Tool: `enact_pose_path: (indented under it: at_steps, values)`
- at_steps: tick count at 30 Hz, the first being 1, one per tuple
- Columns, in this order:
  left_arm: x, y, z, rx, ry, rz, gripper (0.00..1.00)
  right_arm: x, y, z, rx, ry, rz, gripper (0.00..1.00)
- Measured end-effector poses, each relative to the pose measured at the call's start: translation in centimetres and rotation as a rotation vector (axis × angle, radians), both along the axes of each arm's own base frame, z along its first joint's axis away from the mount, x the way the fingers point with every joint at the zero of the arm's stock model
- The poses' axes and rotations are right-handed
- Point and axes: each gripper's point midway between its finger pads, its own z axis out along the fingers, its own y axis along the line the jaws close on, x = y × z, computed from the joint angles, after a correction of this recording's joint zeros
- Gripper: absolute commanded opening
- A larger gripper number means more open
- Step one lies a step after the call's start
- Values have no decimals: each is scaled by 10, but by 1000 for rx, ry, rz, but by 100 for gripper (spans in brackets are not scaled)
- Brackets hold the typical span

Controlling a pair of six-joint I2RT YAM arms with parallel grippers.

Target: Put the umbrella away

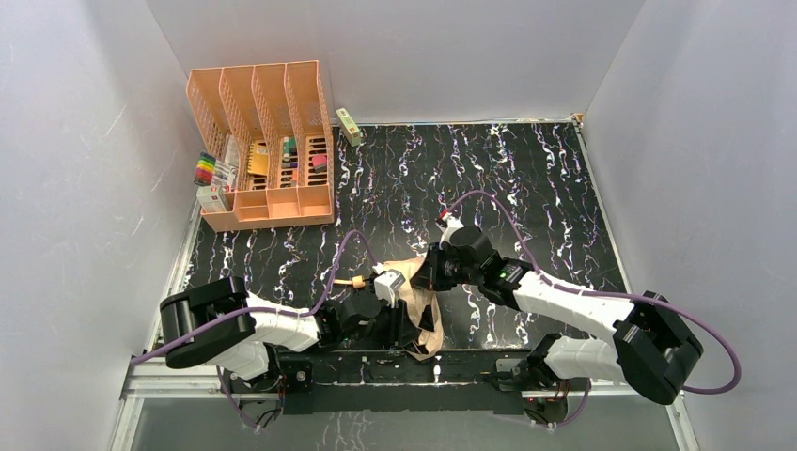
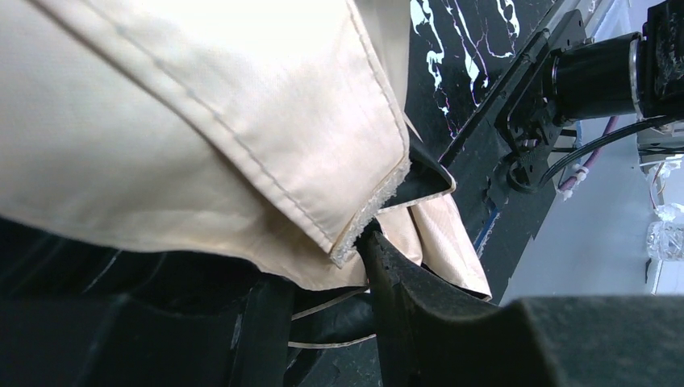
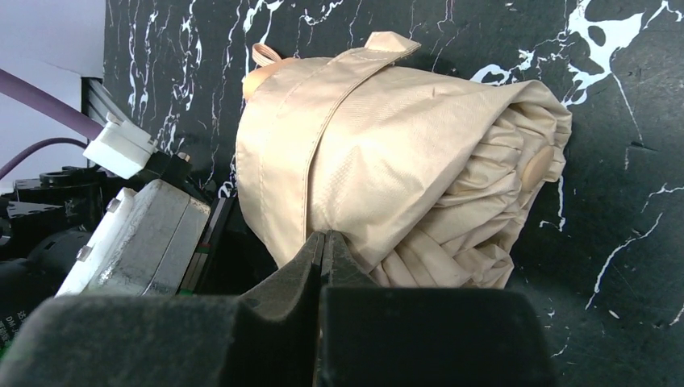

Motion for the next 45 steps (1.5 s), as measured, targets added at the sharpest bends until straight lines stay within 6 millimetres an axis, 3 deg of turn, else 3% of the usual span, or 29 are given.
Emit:
enact_pose_path:
  at_steps: [18,28,37,45]
  values:
    - [-1,-1,1,-6,0,-3,42,-23,20,3,85,34,192,7]
    - [-2,-1,2,-7,0,-6,43,-18,5,-27,-33,86,103,7]
    - [-4,1,5,-2,2,-5,48,-19,-10,-76,-107,151,17,4]
    - [1,21,43,-84,-19,90,61,-18,-8,-85,-48,154,-21,3]
